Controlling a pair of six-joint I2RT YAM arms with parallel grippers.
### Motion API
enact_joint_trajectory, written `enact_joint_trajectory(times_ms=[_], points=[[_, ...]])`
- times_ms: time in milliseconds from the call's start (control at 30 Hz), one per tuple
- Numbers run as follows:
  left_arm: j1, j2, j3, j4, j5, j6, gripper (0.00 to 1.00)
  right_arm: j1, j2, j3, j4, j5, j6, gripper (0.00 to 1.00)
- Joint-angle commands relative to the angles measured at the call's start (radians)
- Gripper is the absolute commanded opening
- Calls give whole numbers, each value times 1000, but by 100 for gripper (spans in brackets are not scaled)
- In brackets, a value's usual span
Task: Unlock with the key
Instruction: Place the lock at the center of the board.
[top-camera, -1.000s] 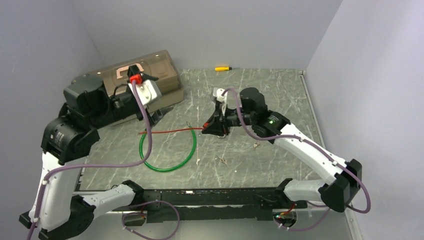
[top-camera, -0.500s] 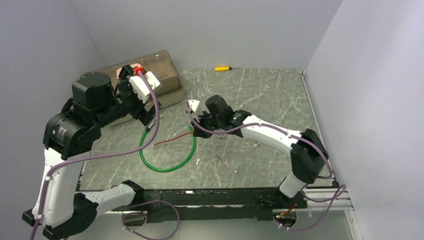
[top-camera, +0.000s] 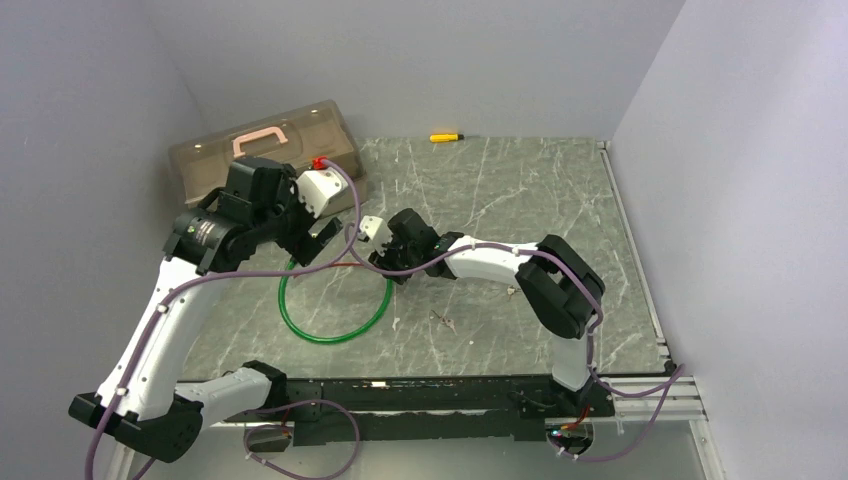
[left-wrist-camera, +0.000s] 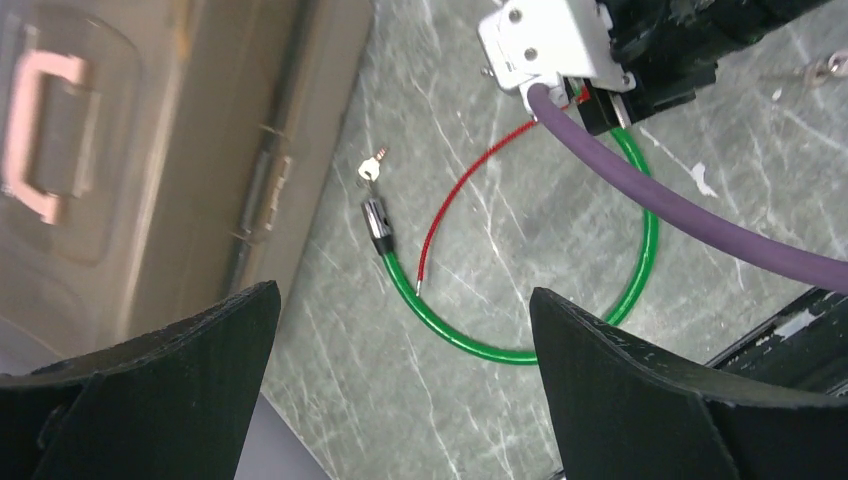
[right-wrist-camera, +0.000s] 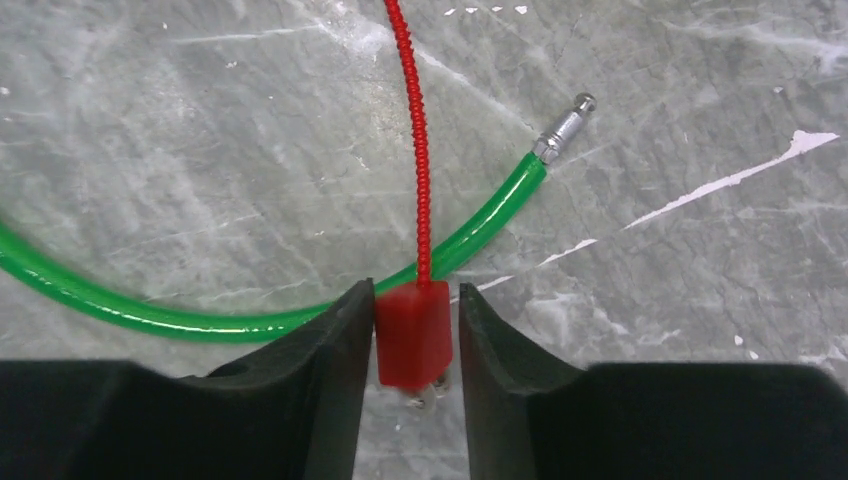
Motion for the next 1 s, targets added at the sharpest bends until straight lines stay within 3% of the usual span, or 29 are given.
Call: enact_joint_trajectory(times_ms=[0, 200, 433, 500, 533, 567, 667, 733, 867, 967], points=[[26, -24, -102, 78, -4, -23, 99, 5, 28, 14, 86, 53, -5, 42], [61, -19, -224, 112, 21, -23, 99, 1, -10, 3, 65, 45, 55, 58], [92, 36, -257, 98, 79, -20, 100, -60, -214, -48, 28, 47, 220, 76], [93, 45, -267, 92, 95, -14, 99, -85, -285, -82, 20, 36, 330, 85], [94, 44, -272, 95, 98, -14, 99, -104, -320, -110, 20, 23, 387, 97], [96, 39, -283, 106, 96, -15, 99, -133, -350, -139, 15, 8, 438, 99], [102, 33, -303, 122, 105, -17, 99, -185, -417, -220, -29, -17, 519, 100], [106, 30, -310, 120, 123, -15, 99, -172, -463, -282, -71, 54, 512, 98], [107, 22, -332, 123, 149, -3, 99, -104, -524, -379, -147, 186, 547, 81], [107, 20, -361, 139, 148, -5, 99, -34, -530, -429, -183, 284, 588, 80]])
